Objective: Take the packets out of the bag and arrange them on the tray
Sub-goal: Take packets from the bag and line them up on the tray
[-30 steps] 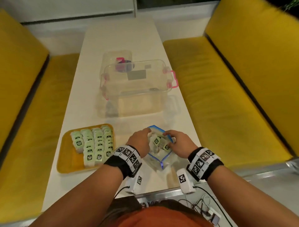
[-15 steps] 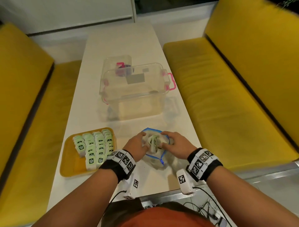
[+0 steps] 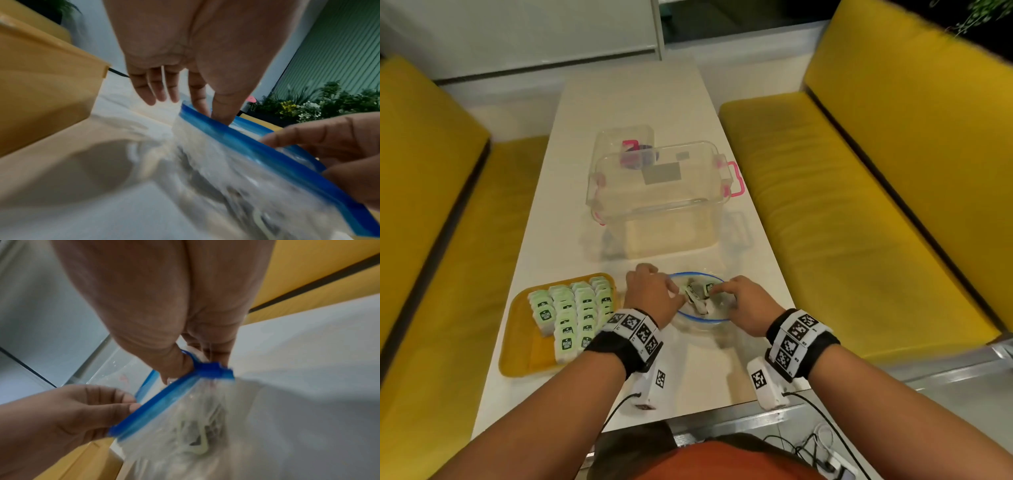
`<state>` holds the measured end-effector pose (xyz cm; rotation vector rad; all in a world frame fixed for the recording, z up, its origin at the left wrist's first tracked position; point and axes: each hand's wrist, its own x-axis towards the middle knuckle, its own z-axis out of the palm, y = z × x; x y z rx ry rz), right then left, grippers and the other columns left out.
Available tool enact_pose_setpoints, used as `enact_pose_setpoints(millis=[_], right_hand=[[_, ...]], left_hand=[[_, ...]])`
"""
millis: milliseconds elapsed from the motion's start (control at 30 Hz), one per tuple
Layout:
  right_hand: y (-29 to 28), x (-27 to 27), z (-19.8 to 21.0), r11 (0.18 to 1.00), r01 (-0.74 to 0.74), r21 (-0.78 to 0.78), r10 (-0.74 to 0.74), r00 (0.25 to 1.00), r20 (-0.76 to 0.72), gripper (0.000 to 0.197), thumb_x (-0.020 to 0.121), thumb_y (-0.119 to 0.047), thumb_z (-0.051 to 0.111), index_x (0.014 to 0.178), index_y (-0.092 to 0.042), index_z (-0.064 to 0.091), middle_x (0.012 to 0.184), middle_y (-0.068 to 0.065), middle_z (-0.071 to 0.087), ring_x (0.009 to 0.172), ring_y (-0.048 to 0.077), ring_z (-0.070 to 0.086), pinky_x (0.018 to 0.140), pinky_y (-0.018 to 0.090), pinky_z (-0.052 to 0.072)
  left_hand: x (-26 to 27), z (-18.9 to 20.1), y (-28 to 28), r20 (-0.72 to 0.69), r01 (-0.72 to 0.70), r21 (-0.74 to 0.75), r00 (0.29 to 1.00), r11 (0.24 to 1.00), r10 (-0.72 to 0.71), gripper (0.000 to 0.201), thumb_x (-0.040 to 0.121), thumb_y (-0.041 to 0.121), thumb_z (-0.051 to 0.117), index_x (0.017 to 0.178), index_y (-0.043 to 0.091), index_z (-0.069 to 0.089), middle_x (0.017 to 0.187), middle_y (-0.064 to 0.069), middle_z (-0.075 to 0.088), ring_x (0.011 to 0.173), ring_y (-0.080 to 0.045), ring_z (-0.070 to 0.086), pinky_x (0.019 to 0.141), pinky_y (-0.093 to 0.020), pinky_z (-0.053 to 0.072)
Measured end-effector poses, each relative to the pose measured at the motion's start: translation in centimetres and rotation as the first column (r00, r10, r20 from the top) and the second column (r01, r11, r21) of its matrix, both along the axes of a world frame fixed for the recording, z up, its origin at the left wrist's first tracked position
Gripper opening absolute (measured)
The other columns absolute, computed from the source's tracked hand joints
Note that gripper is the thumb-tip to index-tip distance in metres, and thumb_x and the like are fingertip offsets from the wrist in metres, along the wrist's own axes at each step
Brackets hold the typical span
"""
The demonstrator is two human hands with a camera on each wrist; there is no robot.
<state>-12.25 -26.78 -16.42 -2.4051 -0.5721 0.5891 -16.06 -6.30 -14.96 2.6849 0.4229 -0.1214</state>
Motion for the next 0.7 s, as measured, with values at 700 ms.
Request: enact_pose_setpoints(millis=[700], right_hand=[[-1.2, -0.4, -0.9, 0.975, 0.195, 0.110, -0.181, 0.976, -0.121, 0.058, 0.084, 0.002, 0.064, 0.136, -0.021, 0.055, 0.130, 0.009, 0.057, 0.114, 0.025, 0.059, 0.098, 0.026, 0.048]], left_hand=[[0.0, -2.7, 0.8, -0.186, 0.115, -0.196, 0.971, 0.974, -0.152, 0.060, 0.077, 0.011, 0.072, 0.134, 0.021, 0.053, 0.127, -0.011, 0.059, 0.116, -0.027, 0.056, 0.095, -0.027, 0.043]])
